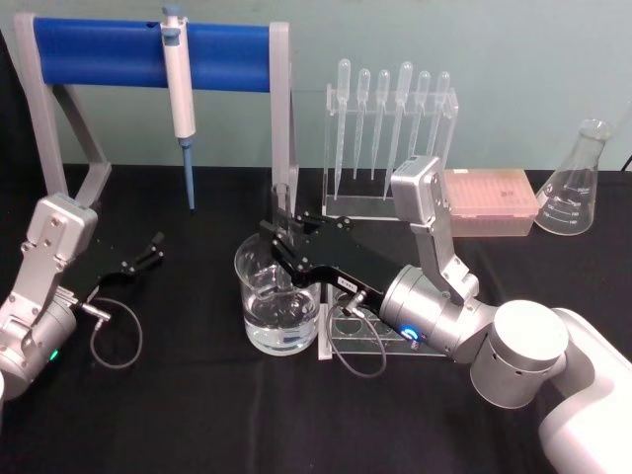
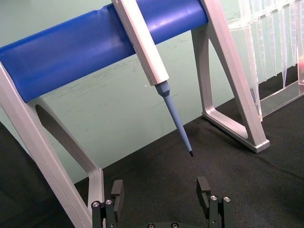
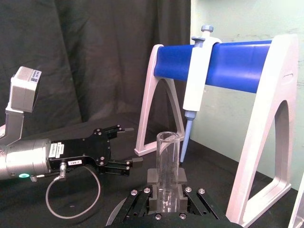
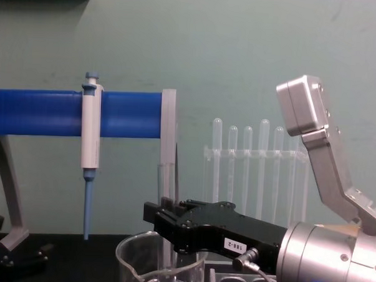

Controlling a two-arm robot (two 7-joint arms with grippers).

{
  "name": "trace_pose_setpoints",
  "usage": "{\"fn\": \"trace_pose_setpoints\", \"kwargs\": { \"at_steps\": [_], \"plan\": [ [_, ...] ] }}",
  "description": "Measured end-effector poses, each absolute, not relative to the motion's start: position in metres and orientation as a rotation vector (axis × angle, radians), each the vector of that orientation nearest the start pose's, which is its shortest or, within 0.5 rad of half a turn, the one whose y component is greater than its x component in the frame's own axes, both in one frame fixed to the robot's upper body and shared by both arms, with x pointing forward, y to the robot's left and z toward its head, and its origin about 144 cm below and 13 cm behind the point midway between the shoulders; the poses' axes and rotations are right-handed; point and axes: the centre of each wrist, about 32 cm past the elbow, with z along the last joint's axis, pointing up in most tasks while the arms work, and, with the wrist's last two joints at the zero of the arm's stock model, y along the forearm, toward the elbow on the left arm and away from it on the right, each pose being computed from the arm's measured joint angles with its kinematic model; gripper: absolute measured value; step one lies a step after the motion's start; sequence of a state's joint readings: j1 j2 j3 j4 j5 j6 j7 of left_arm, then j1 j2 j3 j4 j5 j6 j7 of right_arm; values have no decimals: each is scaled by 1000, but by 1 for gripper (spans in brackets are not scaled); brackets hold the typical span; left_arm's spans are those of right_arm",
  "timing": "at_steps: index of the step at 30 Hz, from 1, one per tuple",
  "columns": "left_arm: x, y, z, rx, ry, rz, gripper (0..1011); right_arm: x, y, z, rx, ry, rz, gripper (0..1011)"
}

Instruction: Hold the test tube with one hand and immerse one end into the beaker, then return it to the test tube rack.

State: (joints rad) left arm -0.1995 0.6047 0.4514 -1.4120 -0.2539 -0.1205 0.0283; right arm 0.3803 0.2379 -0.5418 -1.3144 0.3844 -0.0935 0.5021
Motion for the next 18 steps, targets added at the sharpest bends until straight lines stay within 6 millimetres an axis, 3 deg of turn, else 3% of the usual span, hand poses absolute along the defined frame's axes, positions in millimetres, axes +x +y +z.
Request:
{"fn": "trace_pose_setpoints", "kwargs": {
  "at_steps": [18],
  "plan": [
    [489, 310, 1140, 305, -285, 1248, 1000, 533, -158, 1164, 41, -50, -629, 225]
  ]
}}
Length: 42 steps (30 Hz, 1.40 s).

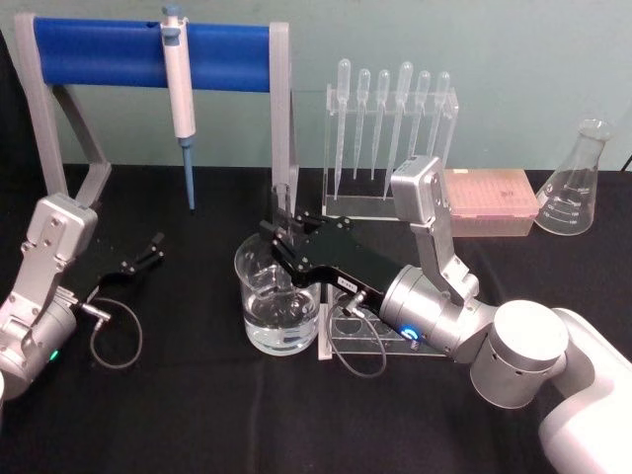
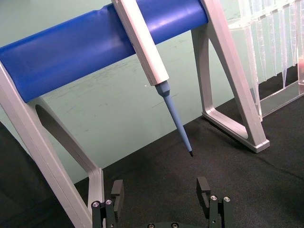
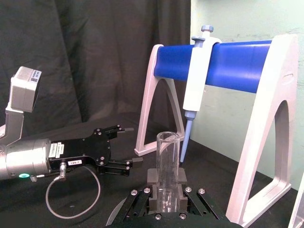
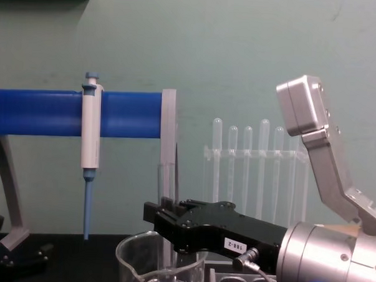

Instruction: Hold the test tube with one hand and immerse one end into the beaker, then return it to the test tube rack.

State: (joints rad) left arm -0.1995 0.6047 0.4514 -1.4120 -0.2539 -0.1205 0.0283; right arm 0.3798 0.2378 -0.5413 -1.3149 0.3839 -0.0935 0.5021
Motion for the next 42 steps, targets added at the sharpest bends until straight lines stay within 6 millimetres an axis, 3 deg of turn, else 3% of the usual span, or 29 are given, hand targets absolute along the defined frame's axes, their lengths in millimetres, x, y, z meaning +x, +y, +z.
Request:
{"fn": "trace_pose_setpoints", "kwargs": {
  "at_steps": [6, 8, 18, 24, 33, 42],
  "plan": [
    [489, 310, 1140, 304, -285, 1248, 1000, 531, -158, 1175, 62, -69, -624, 225],
    [489, 310, 1140, 304, -285, 1248, 1000, 529, -157, 1194, 81, -101, -613, 225],
    [489, 310, 1140, 304, -285, 1248, 1000, 522, -162, 1251, 89, -150, -591, 225],
    [489, 310, 1140, 304, -285, 1248, 1000, 509, -177, 1283, 118, -177, -607, 225],
    [489, 310, 1140, 304, -285, 1248, 1000, 487, -213, 1291, 102, -185, -689, 225],
    [489, 310, 1140, 304, -285, 1248, 1000, 478, -235, 1266, 62, -155, -747, 225]
  ]
}}
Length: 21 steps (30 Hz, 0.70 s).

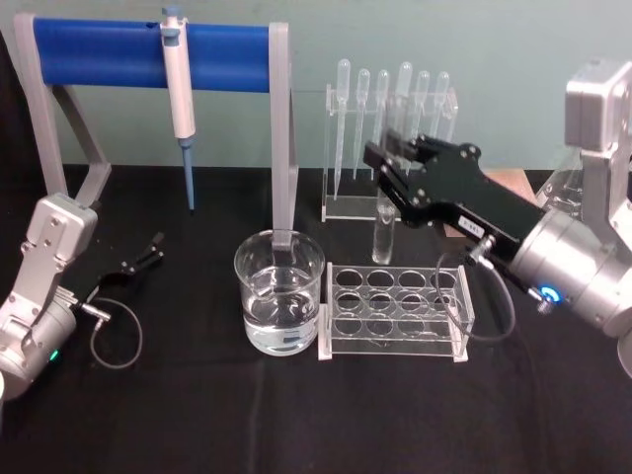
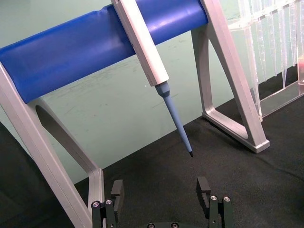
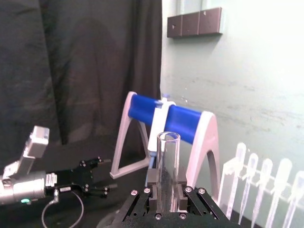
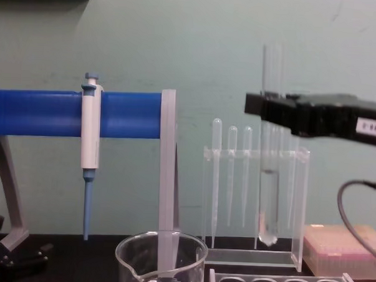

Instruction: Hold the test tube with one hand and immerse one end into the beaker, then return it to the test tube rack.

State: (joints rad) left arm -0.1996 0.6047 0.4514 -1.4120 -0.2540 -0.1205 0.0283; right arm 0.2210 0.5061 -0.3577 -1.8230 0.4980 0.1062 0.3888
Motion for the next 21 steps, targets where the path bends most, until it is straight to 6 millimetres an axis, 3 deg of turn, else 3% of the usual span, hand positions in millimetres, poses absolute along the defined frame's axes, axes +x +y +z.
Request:
{"fn": "trace_pose_setpoints", "kwargs": {
  "at_steps": [11, 21],
  "plan": [
    [489, 310, 1140, 304, -285, 1248, 1000, 483, -240, 1229, 68, -124, -758, 225],
    [489, 310, 1140, 304, -285, 1248, 1000, 485, -240, 1211, 45, -109, -745, 225]
  ]
}}
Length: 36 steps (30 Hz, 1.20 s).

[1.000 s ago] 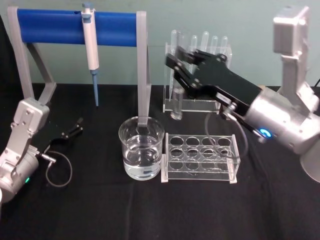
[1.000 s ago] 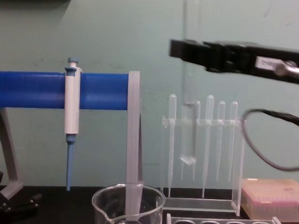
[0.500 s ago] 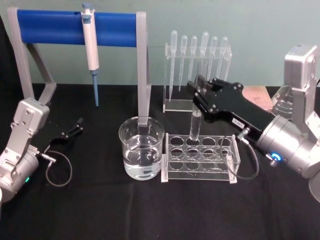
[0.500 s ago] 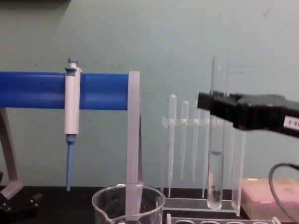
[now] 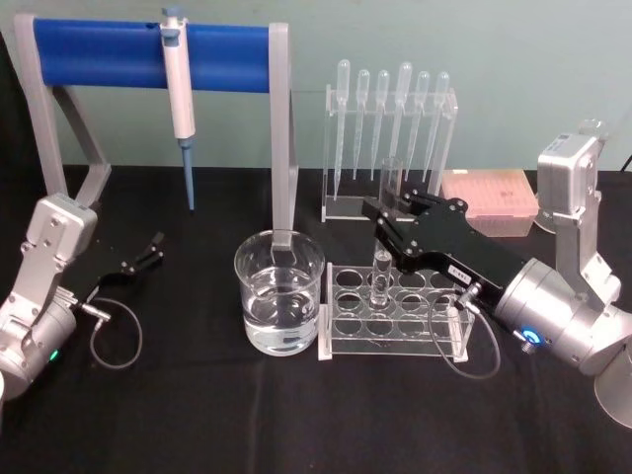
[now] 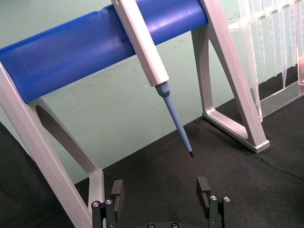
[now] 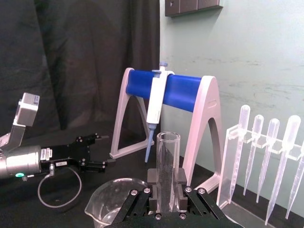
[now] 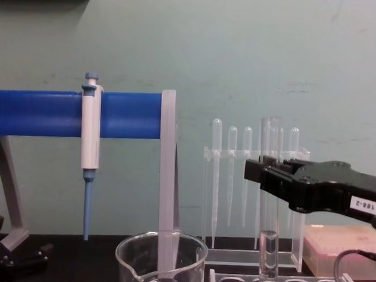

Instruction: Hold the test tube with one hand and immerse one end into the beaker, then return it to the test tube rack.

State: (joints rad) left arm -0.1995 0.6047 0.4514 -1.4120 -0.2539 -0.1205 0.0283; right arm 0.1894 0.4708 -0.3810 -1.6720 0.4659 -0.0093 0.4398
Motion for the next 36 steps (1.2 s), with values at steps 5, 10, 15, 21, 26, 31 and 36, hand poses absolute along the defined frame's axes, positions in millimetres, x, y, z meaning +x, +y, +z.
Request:
{"fn": "trace_pose_setpoints", "kwargs": {
  "at_steps": [5, 10, 15, 21, 26, 31, 36],
  "plan": [
    [489, 310, 1140, 304, -285, 1248, 1000, 484, -241, 1206, 44, -105, -753, 225],
    [489, 310, 1140, 304, -285, 1248, 1000, 484, -241, 1198, 35, -96, -759, 225],
    [489, 310, 1140, 304, -285, 1248, 1000, 486, -240, 1187, 13, -82, -758, 225],
    [489, 310, 1140, 304, -285, 1248, 1000, 487, -240, 1179, -11, -81, -760, 225],
    [489, 310, 1140, 304, -285, 1248, 1000, 489, -241, 1175, -30, -80, -756, 225],
    [489, 310, 1140, 304, -285, 1248, 1000, 491, -241, 1173, -40, -76, -747, 228],
    [489, 310, 1140, 304, -285, 1248, 1000, 491, -240, 1173, -49, -63, -748, 361]
  ]
}}
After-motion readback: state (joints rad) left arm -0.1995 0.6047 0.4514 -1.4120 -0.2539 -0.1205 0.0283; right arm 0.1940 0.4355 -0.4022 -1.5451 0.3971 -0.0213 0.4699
